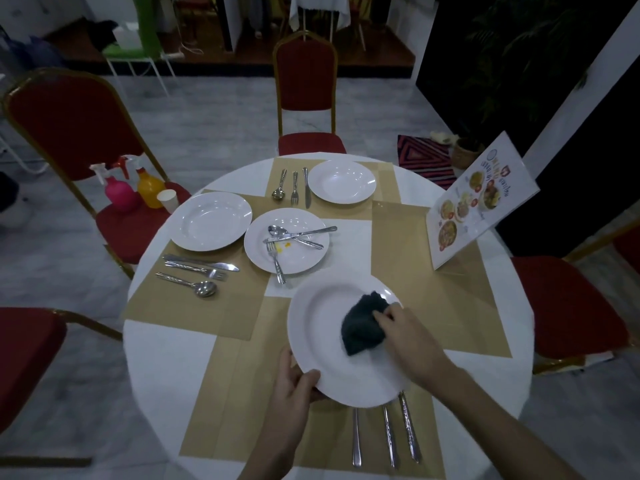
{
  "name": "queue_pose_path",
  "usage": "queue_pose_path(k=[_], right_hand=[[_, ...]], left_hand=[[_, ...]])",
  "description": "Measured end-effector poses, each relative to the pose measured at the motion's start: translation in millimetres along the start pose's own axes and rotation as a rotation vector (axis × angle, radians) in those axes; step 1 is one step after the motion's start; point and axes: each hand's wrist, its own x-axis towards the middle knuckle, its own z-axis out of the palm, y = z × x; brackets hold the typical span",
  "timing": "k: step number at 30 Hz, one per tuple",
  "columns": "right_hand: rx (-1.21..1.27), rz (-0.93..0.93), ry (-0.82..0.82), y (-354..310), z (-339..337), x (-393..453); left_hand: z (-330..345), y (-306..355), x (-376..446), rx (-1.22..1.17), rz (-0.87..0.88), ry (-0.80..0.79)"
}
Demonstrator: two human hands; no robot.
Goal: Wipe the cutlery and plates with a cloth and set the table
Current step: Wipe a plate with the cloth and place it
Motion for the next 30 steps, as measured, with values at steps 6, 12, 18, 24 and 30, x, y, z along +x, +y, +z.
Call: queue_pose_path(k=[6, 12, 18, 24, 30], right_hand=[[0.114, -0.343, -0.044, -66, 11, -11], [-0.216, -0.284, 0.003, 2, -21, -10], [0.04, -0.113, 0.036, -59, 5, 3], [-0.052, -0.369, 0.026, -31, 0, -15], [0.039, 0.057, 0.108, -28, -2, -2]], left_hand=[[-3, 11, 8, -0.096, -0.027, 0.039], [-18, 12, 2, -0.13, -0.047, 0.035], [6, 12, 9, -0.054, -0.024, -0.022], [-25, 7, 10, -0.145, -0.069, 0.066], [-6, 4, 8, -0.07, -0.048, 0.005]])
